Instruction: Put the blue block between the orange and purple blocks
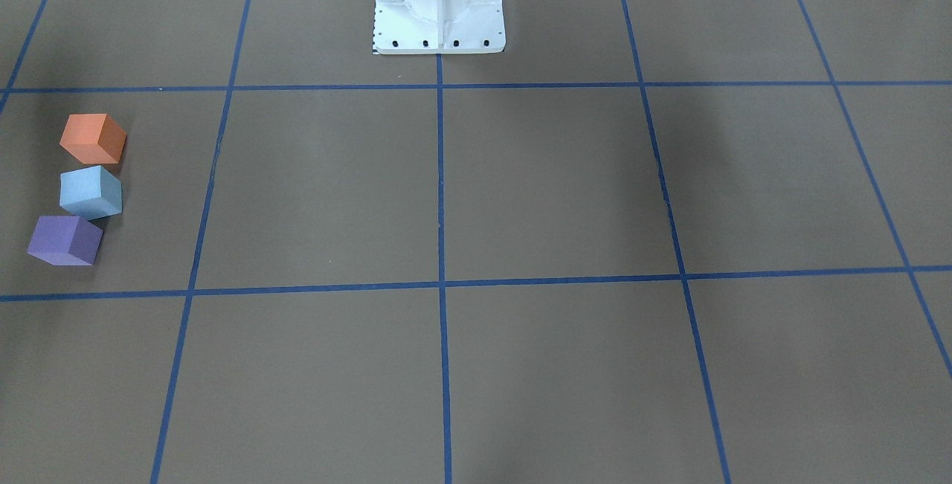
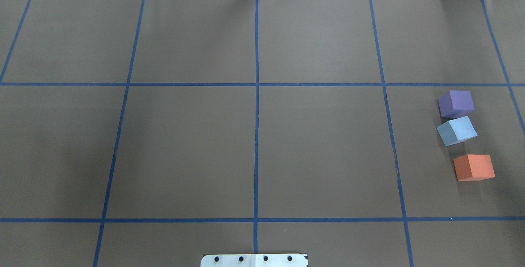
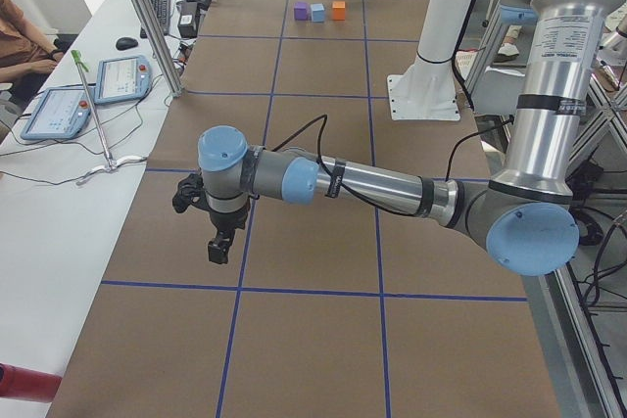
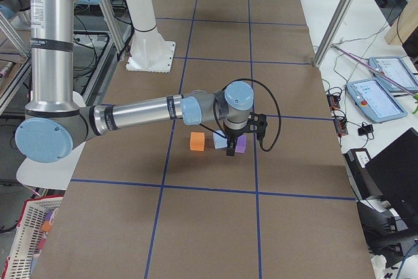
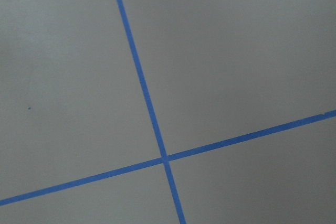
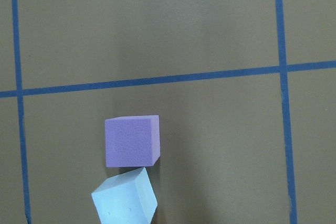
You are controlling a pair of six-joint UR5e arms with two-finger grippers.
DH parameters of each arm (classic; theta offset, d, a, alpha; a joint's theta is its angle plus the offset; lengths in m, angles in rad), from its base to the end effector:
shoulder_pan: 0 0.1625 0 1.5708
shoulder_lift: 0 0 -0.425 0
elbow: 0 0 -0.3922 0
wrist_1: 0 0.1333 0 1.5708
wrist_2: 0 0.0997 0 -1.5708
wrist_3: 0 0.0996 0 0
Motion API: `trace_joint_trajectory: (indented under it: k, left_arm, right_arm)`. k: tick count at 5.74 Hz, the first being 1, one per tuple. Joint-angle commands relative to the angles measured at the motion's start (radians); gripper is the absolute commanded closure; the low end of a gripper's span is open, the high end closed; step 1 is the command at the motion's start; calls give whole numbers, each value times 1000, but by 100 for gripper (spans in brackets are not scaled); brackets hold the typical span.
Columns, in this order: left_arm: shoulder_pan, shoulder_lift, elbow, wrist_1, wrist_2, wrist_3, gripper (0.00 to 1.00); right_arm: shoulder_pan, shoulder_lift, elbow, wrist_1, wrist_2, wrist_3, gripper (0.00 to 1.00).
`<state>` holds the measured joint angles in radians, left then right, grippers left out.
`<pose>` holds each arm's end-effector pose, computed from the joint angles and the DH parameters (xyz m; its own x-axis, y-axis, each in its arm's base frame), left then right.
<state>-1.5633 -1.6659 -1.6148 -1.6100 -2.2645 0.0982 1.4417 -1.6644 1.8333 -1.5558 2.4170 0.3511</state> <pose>-0.0656 -0.5410 0.5889 0.7636 0.2151 -0.6088 -0.0826 0.9677 0.2382 -0.0006 -0.4607 0.5664 0.6442 0.1277 0.7541 -0.1012 0.9915 -0.0815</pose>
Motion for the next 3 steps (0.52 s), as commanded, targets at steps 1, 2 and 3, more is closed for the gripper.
trace_joint_trajectory:
  k: [1, 2, 3]
  left_arm:
    - [-6, 78, 27, -41, 2, -6, 0]
    - [-6, 87, 24, -41, -4, -15, 0]
    - [-6, 97, 17, -41, -4, -17, 0]
  right_arm:
    - [57, -64, -11, 14, -19, -50, 1]
    - [74, -87, -35, 14, -12, -152, 1]
    - [95, -86, -76, 14, -7, -188, 1]
